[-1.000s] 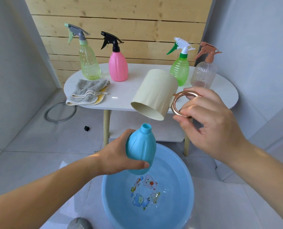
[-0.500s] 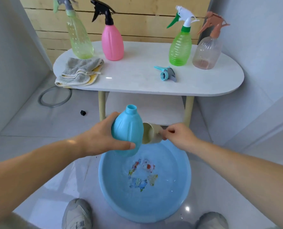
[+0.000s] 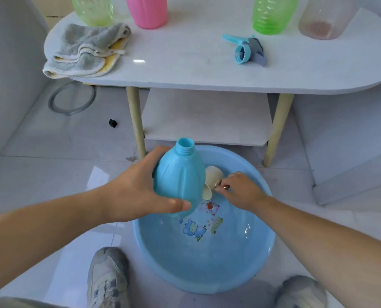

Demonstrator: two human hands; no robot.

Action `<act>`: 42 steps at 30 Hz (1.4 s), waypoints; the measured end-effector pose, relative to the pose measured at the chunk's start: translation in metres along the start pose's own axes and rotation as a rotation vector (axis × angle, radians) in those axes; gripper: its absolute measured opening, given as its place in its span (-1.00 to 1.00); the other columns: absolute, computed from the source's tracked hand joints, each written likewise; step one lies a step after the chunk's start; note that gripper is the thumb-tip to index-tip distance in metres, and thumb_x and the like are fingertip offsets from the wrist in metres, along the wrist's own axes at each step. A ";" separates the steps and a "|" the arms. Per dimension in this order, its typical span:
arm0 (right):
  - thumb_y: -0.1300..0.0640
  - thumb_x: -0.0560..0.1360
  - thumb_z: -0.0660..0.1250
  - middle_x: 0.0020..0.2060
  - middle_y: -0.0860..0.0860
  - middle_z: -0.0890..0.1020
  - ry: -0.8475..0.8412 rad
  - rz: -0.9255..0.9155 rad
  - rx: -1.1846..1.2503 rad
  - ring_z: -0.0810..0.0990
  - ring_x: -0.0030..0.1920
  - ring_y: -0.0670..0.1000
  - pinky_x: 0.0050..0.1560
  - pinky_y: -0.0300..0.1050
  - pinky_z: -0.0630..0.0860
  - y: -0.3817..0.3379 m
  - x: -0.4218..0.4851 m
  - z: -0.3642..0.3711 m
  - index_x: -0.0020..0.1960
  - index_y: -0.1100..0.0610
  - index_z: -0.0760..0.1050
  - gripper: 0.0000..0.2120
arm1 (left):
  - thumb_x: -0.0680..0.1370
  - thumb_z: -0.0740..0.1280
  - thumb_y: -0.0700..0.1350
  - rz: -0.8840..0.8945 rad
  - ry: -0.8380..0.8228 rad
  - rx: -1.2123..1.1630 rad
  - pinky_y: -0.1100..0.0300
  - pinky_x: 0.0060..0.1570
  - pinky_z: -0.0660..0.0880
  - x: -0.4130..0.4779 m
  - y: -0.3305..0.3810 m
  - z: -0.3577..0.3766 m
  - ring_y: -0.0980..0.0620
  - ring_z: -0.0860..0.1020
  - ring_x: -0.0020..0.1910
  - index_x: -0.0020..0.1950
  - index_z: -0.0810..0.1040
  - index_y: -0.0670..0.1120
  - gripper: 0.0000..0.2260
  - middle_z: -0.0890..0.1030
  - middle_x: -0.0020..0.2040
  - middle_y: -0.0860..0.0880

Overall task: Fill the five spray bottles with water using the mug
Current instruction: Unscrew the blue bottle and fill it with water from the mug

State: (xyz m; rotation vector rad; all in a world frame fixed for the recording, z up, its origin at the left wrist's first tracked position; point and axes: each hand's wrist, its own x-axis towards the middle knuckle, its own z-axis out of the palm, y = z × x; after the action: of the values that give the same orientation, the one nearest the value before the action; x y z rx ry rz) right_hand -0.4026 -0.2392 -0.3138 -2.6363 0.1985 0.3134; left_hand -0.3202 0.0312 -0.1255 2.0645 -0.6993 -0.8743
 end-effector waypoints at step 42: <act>0.16 0.57 0.37 -0.29 0.14 0.69 -0.078 0.383 1.027 0.69 -0.12 0.09 0.23 0.09 0.57 -0.043 -0.031 -0.068 -0.21 0.30 0.60 -0.75 | 0.16 0.64 0.25 0.080 0.106 -0.012 0.14 0.11 0.64 -0.013 0.018 -0.016 0.26 0.63 0.11 0.32 0.37 0.34 -0.20 0.61 0.11 0.27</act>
State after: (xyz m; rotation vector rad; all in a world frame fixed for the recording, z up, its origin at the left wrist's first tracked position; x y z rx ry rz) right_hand -0.4117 -0.2304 -0.2286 -1.5588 0.6442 0.3206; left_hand -0.3186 0.0376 -0.0988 2.0415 -0.7120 -0.7168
